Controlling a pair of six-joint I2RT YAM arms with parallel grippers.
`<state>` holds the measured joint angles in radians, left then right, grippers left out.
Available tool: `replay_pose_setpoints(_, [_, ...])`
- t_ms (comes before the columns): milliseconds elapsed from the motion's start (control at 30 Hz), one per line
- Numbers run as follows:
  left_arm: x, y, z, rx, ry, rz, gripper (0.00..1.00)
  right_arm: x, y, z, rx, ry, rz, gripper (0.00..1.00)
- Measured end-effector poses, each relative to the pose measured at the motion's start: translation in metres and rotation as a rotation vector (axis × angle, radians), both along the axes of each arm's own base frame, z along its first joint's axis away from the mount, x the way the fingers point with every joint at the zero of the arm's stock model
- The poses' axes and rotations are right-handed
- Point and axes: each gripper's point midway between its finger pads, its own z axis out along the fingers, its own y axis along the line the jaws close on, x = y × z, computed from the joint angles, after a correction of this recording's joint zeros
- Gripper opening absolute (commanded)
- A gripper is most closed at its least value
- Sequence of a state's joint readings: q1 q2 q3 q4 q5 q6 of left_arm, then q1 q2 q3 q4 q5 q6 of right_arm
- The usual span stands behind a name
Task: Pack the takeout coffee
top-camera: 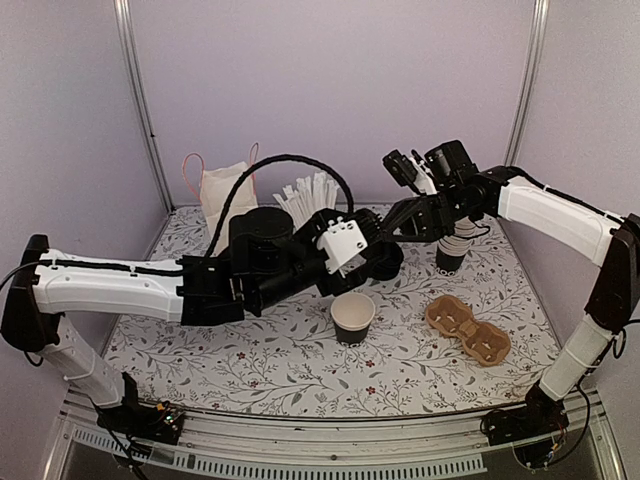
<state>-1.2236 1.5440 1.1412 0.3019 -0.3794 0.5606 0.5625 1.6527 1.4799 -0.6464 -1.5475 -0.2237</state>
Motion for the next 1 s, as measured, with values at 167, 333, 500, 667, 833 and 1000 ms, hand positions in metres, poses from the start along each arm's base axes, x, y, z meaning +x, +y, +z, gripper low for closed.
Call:
replay_pose_setpoints(167, [-0.004,0.012,-0.002,-0.003,0.081,0.013,0.7,0.0,-0.003,0.003,0.002,-0.022,-0.015,0.38])
replay_pose_setpoints(333, [-0.013,0.038,0.008,-0.046,0.197,0.034,0.71,0.014,-0.001,0.003,-0.024,-0.208,-0.102,0.43])
replay_pose_setpoints(500, [-0.028,0.071,0.013,-0.115,0.347,0.055,0.71,0.05,0.003,-0.056,-0.238,-0.363,-0.245,0.48])
replay_pose_setpoints(667, [-0.042,0.099,0.0,-0.172,0.507,0.076,0.71,0.09,-0.001,-0.167,-0.567,-0.531,-0.306,0.56])
replay_pose_setpoints(833, [-0.051,0.12,-0.012,-0.204,0.601,0.103,0.71,0.089,-0.019,-0.23,-0.755,-0.625,-0.253,0.67])
replay_pose_setpoints(1000, [-0.058,0.137,-0.017,-0.238,0.638,0.111,0.71,0.09,-0.031,-0.251,-0.796,-0.726,-0.216,0.72])
